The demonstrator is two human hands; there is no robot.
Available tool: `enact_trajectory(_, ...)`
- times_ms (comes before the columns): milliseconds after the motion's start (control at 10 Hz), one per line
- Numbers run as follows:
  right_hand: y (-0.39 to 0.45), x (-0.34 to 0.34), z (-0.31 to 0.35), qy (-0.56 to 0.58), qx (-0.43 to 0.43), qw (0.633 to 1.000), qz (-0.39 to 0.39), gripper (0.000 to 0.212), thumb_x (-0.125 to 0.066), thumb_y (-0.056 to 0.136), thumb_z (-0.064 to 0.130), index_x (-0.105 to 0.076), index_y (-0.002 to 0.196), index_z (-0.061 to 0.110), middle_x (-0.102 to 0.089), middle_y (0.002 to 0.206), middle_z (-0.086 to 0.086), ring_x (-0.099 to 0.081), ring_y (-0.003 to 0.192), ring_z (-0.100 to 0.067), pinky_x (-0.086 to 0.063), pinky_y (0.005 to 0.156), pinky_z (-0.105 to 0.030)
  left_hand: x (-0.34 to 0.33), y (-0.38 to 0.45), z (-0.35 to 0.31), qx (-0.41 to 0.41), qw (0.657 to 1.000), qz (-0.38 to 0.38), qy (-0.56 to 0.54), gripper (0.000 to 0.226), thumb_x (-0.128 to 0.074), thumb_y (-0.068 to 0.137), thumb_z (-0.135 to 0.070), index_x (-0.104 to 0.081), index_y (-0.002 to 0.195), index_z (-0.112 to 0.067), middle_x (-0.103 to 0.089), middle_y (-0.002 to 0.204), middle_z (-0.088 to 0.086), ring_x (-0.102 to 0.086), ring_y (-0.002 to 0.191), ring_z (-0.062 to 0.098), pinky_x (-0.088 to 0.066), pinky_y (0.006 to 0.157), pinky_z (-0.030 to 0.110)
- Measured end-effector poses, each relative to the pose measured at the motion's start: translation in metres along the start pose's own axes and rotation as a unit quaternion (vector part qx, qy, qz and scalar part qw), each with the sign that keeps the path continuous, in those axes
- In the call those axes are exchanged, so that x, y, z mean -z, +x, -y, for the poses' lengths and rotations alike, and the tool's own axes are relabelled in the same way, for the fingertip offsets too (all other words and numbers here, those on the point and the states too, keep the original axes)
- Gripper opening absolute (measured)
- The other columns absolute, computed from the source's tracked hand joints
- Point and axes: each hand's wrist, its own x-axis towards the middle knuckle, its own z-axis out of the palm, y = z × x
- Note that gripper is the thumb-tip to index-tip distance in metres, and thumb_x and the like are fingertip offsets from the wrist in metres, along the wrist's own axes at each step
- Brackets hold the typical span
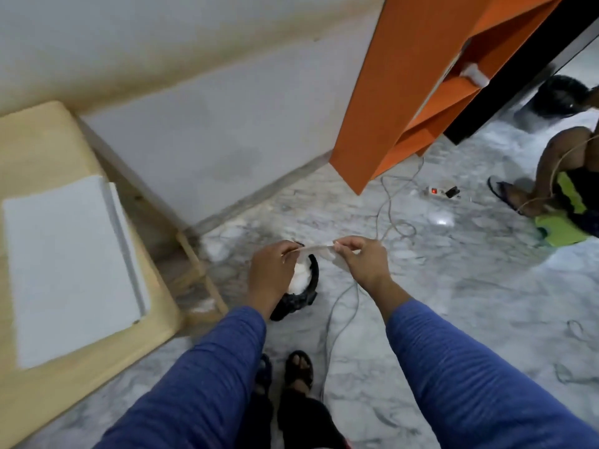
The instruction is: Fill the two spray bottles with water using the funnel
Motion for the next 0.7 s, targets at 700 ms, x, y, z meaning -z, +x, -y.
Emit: enact_trajectory(700, 0.137, -0.163, -0.171, -0.161, -0.151, 0.943, 0.250, 0.047, -0.055, 0.092, 0.031, -0.050, 0.133, 0.008, -0.052, 0.137, -0.009, -0.049, 0.125, -0.024, -0.039, 0.100, -0.030, -0.166, 0.112, 0.184, 0.207, 0.969, 0.123, 0.062, 0.045, -0.053, 0.093, -0.024, -0.045, 0.135, -0.010, -0.054, 0.132, 0.011, -0.051, 0.119, 0.026, -0.041, 0.091, 0.027)
